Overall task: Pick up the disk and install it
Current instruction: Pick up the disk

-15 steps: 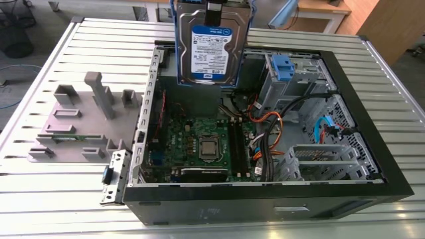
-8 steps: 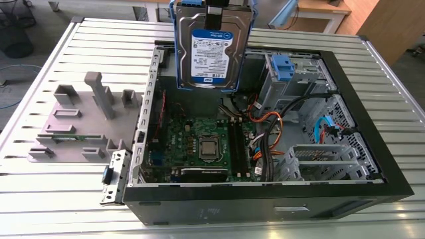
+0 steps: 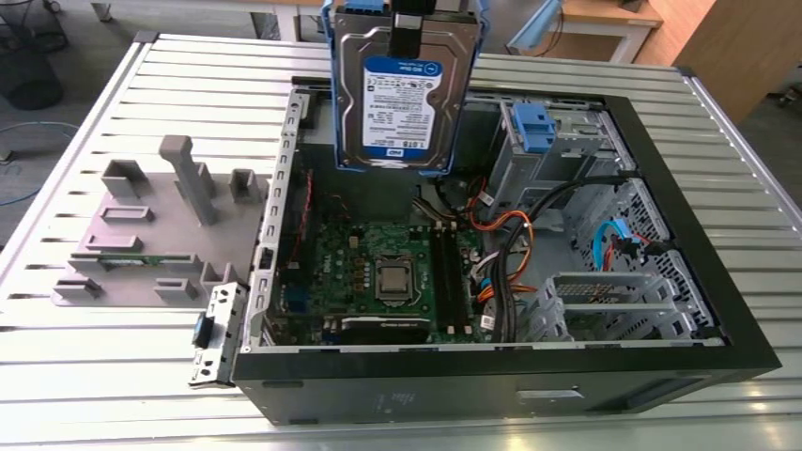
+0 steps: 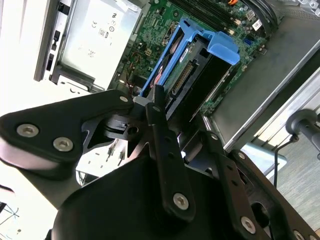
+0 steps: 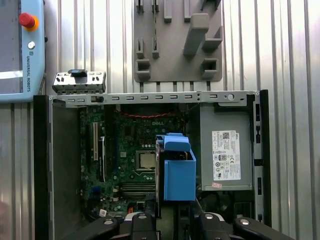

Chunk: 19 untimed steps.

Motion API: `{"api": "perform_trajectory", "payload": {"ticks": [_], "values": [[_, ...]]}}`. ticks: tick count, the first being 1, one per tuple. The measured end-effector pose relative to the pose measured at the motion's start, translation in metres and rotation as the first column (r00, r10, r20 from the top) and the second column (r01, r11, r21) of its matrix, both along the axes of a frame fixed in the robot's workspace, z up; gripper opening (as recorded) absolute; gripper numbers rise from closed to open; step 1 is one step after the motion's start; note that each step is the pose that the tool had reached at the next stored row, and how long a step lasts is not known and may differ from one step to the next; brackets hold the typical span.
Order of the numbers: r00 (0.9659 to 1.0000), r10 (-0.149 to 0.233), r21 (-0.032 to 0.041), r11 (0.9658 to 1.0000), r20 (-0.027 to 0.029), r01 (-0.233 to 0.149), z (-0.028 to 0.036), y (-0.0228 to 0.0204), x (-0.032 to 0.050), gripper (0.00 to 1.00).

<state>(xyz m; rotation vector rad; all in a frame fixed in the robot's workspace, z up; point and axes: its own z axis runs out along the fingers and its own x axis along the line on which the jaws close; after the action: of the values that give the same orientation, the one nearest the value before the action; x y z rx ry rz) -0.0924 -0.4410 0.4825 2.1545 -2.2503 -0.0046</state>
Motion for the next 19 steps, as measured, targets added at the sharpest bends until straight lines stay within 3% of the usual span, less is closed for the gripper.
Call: {"api": "perform_trajectory", "payload": {"ticks": [19], "values": [[1.0000,0.000,0.0000,1.0000,0.0000,0.000,0.0000,0.0000,0.0065,0.35]]}}
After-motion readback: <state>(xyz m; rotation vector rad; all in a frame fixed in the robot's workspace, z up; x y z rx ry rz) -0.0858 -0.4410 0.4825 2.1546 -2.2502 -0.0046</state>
